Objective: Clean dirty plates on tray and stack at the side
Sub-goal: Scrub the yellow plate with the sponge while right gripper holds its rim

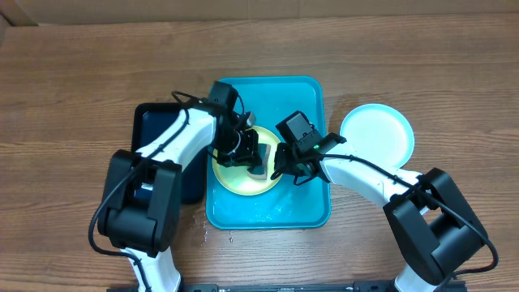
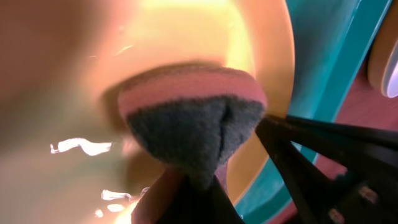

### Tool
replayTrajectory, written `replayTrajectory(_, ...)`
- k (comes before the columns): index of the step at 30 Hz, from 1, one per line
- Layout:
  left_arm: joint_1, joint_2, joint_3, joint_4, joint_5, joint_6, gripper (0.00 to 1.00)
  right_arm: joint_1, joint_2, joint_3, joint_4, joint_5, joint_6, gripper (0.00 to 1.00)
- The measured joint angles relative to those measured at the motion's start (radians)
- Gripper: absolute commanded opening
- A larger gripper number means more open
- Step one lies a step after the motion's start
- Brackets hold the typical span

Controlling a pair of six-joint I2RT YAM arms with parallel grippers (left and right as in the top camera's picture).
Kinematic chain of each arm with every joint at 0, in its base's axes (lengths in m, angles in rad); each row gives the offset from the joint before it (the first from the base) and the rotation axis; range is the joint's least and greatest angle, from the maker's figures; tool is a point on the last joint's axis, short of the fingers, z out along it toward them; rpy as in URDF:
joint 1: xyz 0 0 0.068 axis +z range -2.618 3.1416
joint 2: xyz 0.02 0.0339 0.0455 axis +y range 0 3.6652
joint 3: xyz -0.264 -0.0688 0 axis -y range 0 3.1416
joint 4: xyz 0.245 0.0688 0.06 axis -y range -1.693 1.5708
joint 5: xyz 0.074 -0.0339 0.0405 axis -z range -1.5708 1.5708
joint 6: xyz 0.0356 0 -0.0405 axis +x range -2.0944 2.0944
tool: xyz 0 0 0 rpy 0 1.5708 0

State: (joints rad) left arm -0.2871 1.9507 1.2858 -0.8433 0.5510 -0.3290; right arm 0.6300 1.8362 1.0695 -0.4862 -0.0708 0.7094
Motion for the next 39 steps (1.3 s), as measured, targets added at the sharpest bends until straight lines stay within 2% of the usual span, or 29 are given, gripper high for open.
replayTrajectory(4, 0.023, -0.058, 0.069, -0.100, -0.066, 0.016, 0.04, 0.000, 0.000, 0.000, 0.000, 0.000, 0.000, 0.04)
replayTrajectory(9, 0.018, -0.209, 0.107, -0.174, -0.201, 0.021, 0.04, 0.000, 0.000, 0.000, 0.000, 0.000, 0.000, 0.04)
replayTrajectory(12, 0.005, -0.238, 0.110, -0.190, -0.270, 0.022, 0.04, 0.000, 0.000, 0.000, 0.000, 0.000, 0.000, 0.04)
replayTrajectory(18, -0.002, -0.180, 0.050, -0.141, -0.333, 0.018, 0.04, 0.000, 0.000, 0.000, 0.000, 0.000, 0.000, 0.04)
replayTrajectory(25, -0.002, -0.022, 0.011, -0.117, -0.354, 0.013, 0.04, 0.000, 0.000, 0.000, 0.001, -0.001, 0.000, 0.04)
replayTrajectory(32, 0.005, 0.041, 0.018, -0.098, -0.280, 0.012, 0.04, 0.000, 0.000, 0.000, -0.003, 0.004, 0.000, 0.04)
replayTrajectory(39, 0.000, 0.082, 0.016, 0.076, -0.005, 0.019, 0.04, -0.002, 0.000, 0.000, -0.004, 0.008, 0.000, 0.04)
